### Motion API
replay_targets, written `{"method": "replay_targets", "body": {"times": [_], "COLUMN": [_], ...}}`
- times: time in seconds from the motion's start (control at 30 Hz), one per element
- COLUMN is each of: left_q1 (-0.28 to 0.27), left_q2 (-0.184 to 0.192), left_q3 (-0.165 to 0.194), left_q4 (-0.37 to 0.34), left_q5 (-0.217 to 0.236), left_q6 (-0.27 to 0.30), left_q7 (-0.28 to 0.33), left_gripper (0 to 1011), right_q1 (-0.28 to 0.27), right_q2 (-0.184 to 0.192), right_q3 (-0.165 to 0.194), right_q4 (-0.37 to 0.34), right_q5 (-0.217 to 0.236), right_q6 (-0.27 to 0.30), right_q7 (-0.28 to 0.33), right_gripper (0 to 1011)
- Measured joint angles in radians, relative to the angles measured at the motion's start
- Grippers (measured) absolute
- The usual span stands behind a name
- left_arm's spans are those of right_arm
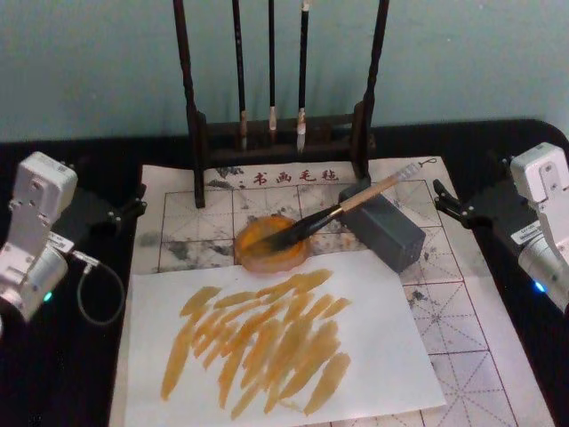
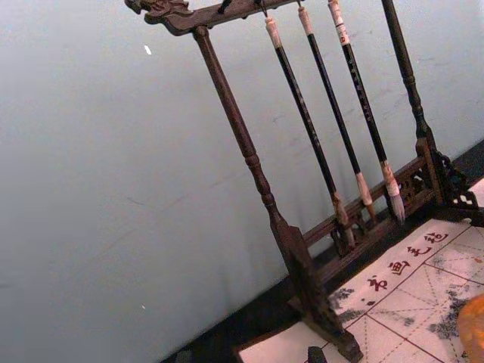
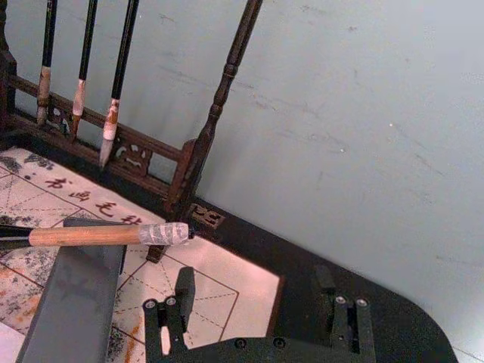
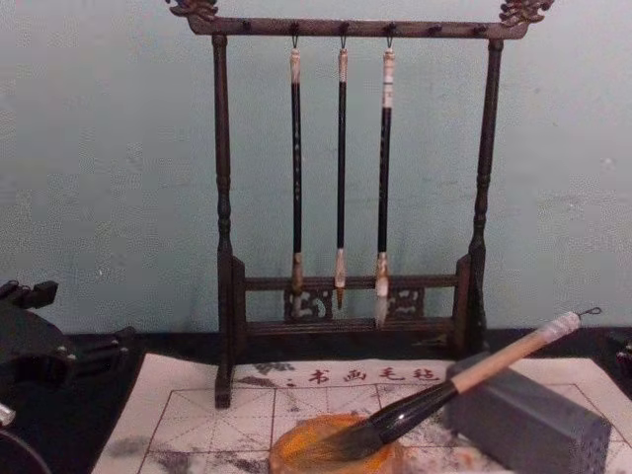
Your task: Pick up the brush from the inkstone, write on the paper, then place the brush back to its original position.
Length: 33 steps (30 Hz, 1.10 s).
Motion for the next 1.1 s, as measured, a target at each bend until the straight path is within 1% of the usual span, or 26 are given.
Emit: {"method": "replay_targets", "body": {"times": [0.6, 0.77, 0.9, 0.93, 0.97, 1.0, 1.03, 1.1], "left_q1": [0.000, 0.000, 0.000, 0.000, 0.000, 0.000, 0.000, 0.000], "left_q2": [0.000, 0.000, 0.000, 0.000, 0.000, 0.000, 0.000, 0.000], "left_q3": [0.000, 0.000, 0.000, 0.000, 0.000, 0.000, 0.000, 0.000], "left_q4": [0.000, 0.000, 0.000, 0.000, 0.000, 0.000, 0.000, 0.000], "left_q5": [0.000, 0.000, 0.000, 0.000, 0.000, 0.000, 0.000, 0.000], "left_q6": [0.000, 0.000, 0.000, 0.000, 0.000, 0.000, 0.000, 0.000], "left_q7": [0.000, 0.000, 0.000, 0.000, 0.000, 0.000, 0.000, 0.000], "left_gripper": [1001, 1001, 1001, 1001, 1001, 1001, 1001, 1001], "right_q1": [0.000, -0.004, -0.012, -0.017, -0.020, -0.026, -0.028, -0.038], "right_q2": [0.000, -0.018, -0.033, -0.039, -0.041, -0.047, -0.048, -0.056], "right_q3": [0.000, 0.016, 0.034, 0.044, 0.047, 0.057, 0.061, 0.075], "right_q4": [0.000, 0.005, 0.006, 0.004, 0.003, -0.001, -0.003, -0.010], "right_q5": [0.000, 0.011, 0.039, 0.057, 0.064, 0.085, 0.092, 0.126], "right_q6": [0.000, 0.000, -0.003, -0.004, -0.004, -0.005, -0.005, -0.005], "right_q7": [0.000, 0.012, 0.033, 0.046, 0.051, 0.067, 0.072, 0.092], "right_gripper": [1000, 1000, 1000, 1000, 1000, 1000, 1000, 1000]}}
